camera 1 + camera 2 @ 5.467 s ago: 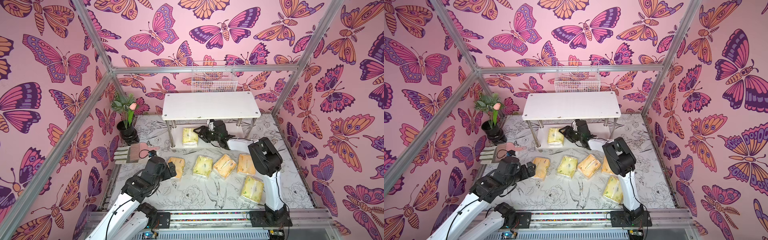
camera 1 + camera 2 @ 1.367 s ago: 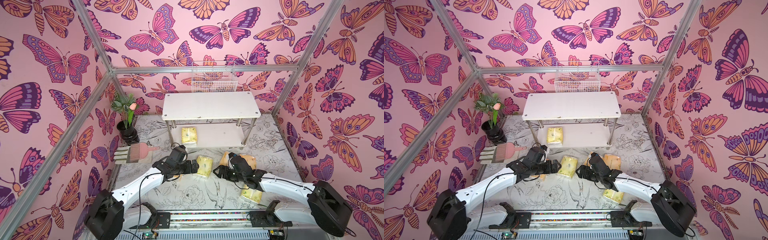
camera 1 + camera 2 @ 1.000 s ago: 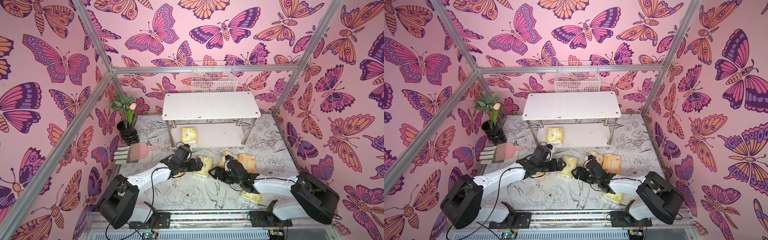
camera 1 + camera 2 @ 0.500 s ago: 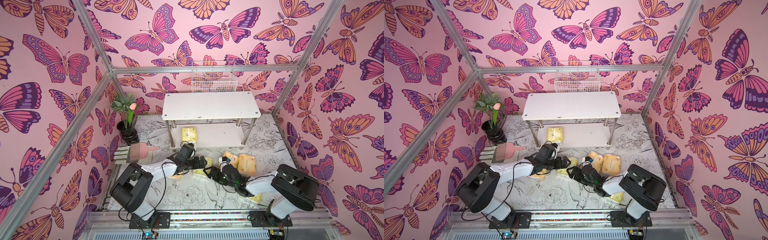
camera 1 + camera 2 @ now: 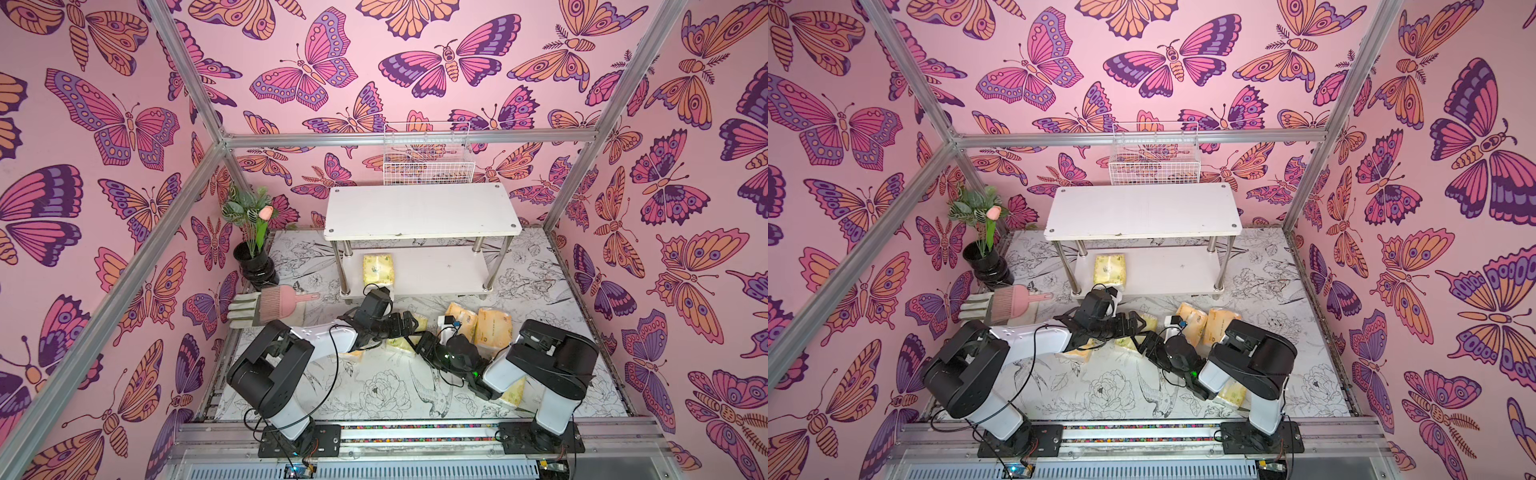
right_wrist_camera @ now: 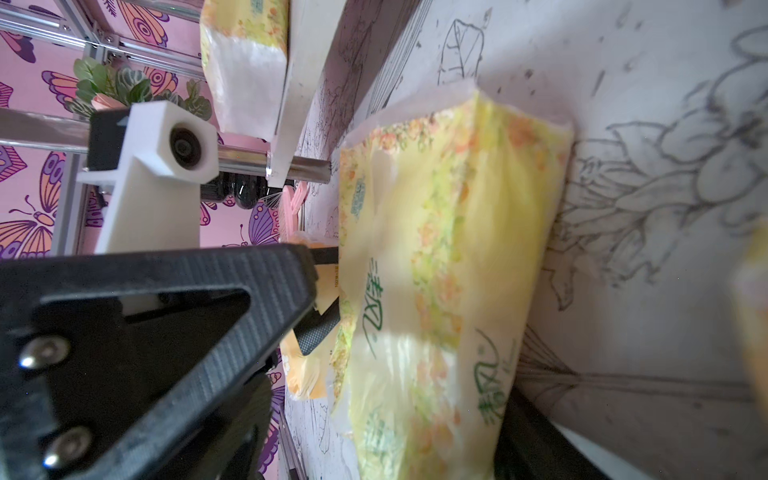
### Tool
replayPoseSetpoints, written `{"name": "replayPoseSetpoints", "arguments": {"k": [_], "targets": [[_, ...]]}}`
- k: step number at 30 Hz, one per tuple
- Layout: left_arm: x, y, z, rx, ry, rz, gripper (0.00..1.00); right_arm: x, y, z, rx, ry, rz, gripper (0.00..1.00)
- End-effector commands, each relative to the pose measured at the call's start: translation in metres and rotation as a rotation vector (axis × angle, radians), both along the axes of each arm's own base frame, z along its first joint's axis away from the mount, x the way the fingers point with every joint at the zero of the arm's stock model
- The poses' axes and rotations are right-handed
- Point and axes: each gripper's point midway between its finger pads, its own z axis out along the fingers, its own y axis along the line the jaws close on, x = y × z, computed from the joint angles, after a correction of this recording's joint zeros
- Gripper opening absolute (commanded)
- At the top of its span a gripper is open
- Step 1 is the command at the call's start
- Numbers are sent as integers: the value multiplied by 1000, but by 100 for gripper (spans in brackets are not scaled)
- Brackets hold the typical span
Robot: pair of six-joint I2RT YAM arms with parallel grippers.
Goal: Place the tissue boxes on the shelf by color
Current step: Pick up the box of tissues from the center of the board.
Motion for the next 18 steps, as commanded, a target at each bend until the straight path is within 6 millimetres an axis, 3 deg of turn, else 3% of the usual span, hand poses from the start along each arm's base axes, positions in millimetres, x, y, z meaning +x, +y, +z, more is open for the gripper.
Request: {"name": "replayPoseSetpoints", "arguments": {"k": [1,6,11,18], "targets": [[-15,-2,-15,5,43,-20,100,-15,-11,-44,-115,99,40,81],[-19,-2,-18,7,45,-22,100,-13,-4,-40,-74,84,65,72],[-20,-2,-14,0,39,-19,100,-15,5,-36,-54,81,106,50],[-11,-2,19,-9,-45,-8,100,-19,4,-25,-36,64,141,34]]}}
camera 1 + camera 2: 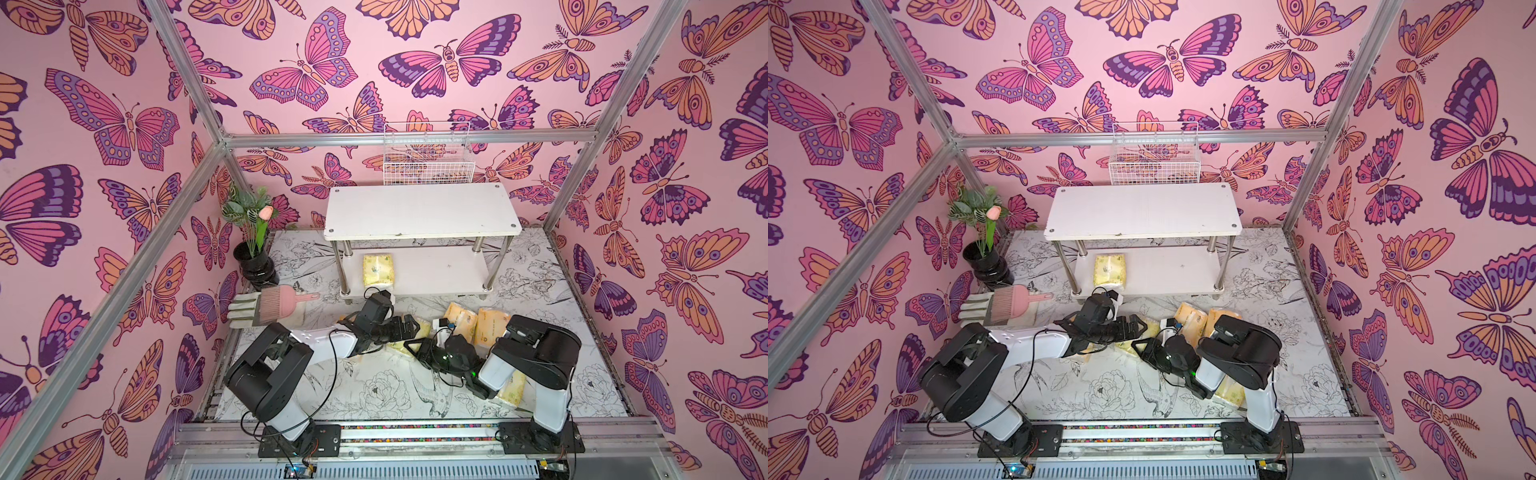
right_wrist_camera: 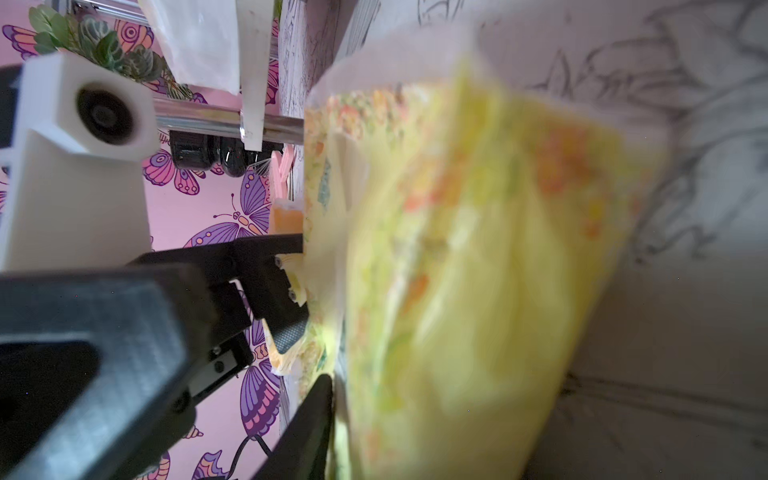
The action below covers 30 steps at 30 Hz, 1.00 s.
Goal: Place the tissue boxes on the shelf by color
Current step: Pick up the box of tissues from the center of the board.
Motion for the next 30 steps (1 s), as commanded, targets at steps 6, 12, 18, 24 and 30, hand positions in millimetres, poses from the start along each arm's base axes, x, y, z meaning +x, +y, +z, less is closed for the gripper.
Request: {"name": "replayPoseSetpoints", "arguments": {"k": [6,12,18,24,30], "targets": [[13,28,74,123,-182,63,100,-13,-11,2,-47,10,57,24],[11,74,134,267,-328,147,100,-13,-14,21,-63,-11,70,19],[-3,122,166,369,-419,235,100,-2,-26,52,-124,-62,70,18],[-23,144,168,389,-405,231,100,39,-56,86,-176,-112,41,18],[-39,147,147,363,-333,212,100,89,-65,112,-205,-126,105,18]]}}
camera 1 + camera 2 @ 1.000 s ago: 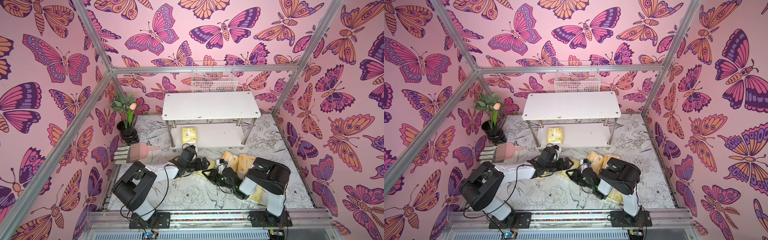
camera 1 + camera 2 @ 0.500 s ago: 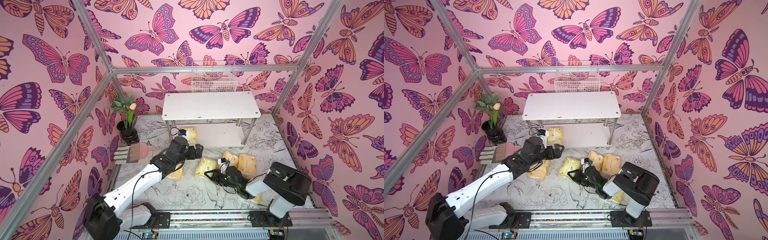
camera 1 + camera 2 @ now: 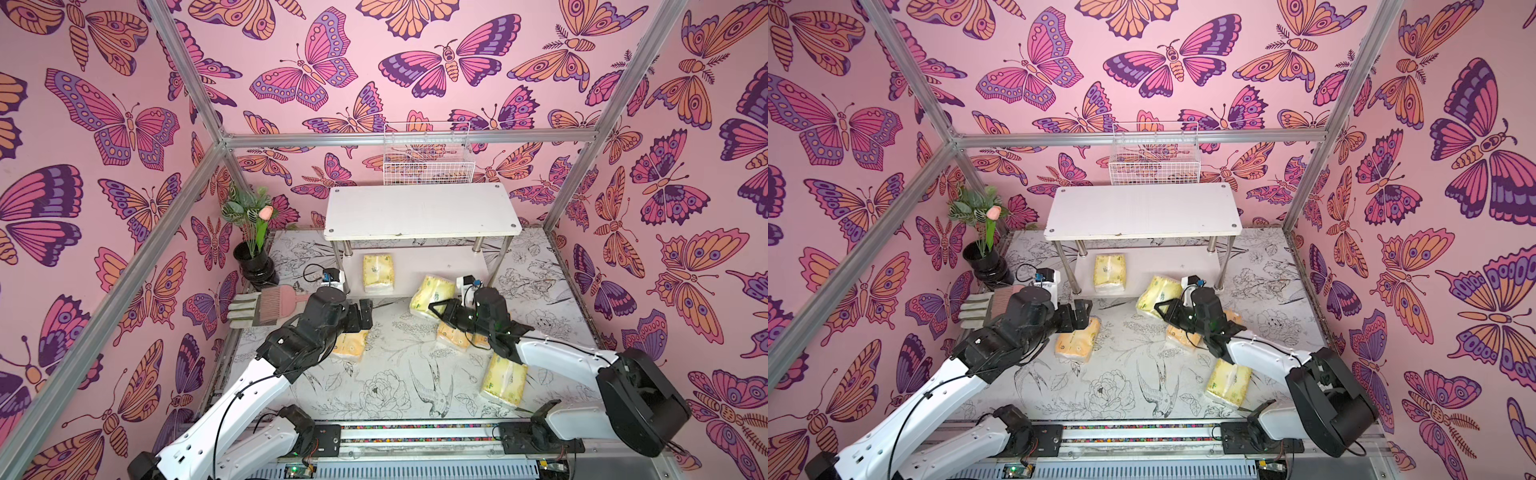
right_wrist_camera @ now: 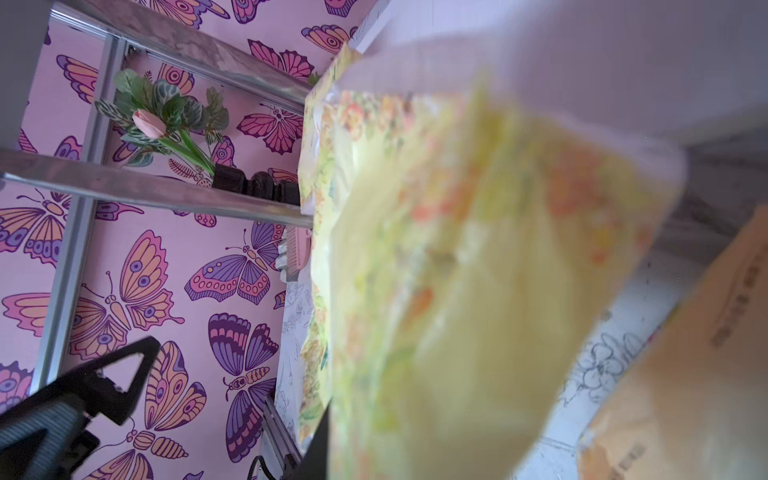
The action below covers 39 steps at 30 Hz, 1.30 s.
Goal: Place the tissue boxes on the shelf by color
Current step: Place a box of tissues on the shelf.
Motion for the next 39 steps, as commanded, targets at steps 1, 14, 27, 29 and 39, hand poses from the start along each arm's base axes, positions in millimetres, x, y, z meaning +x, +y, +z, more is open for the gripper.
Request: {"name": "replayPoseSetpoints", "arguments": {"k": [1,14,27,29,39], "targets": [[-16,5,-28,25,95,-20,100,6,3,-8,-60,43,126,18],[-32,3,-54,-18,177,-29,100,72,32,-28,-64,104,208,19],[-37,3,-63,-36,202,-24,100,103,35,-55,-173,127,185,30],[-38,4,-64,-37,202,-22,100,107,32,-54,-184,120,169,41],[-39,3,-65,-46,211,-24,100,101,5,-43,-275,59,81,72]]}}
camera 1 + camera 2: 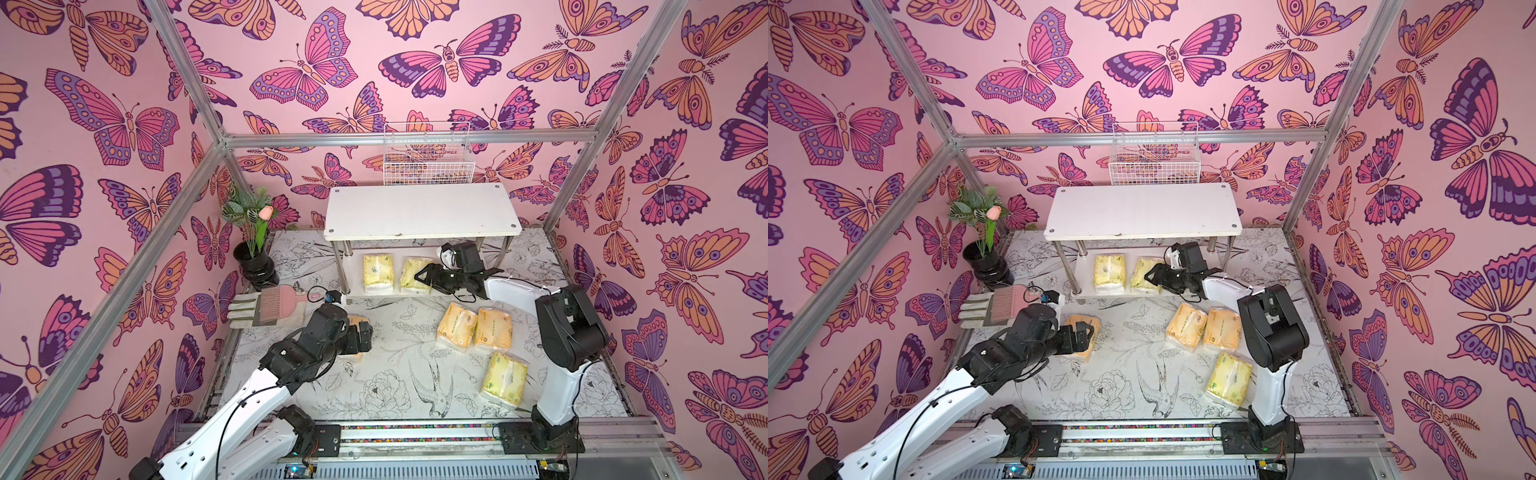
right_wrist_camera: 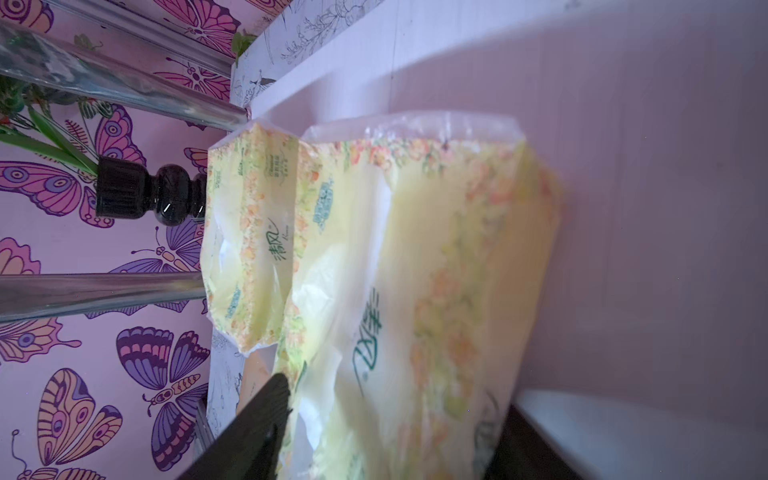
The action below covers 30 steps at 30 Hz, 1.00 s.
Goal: Place the tissue boxes on the shelf by color
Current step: Place a box of tissues on the shelf, then adjust the box of tissues on the shelf.
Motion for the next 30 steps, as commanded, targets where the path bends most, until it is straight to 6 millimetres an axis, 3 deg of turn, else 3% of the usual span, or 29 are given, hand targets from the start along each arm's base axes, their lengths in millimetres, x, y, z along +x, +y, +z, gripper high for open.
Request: {"name": "replayPoseSetpoints", "arguments": {"k": [1,9,23,30], "targets": [[-4,3,-8,1,22,7,100,-4,-21,0,-77,-25,-53,72],[-4,2,-8,-2,25,3,100,0,-21,12,-53,-47,-74,72],[-6,3,-11,-6,26,6,100,34,4,21,20,-34,-83,72],[-6,3,-13,-2,34,7,100,35,-2,30,31,-76,-119,72]]}}
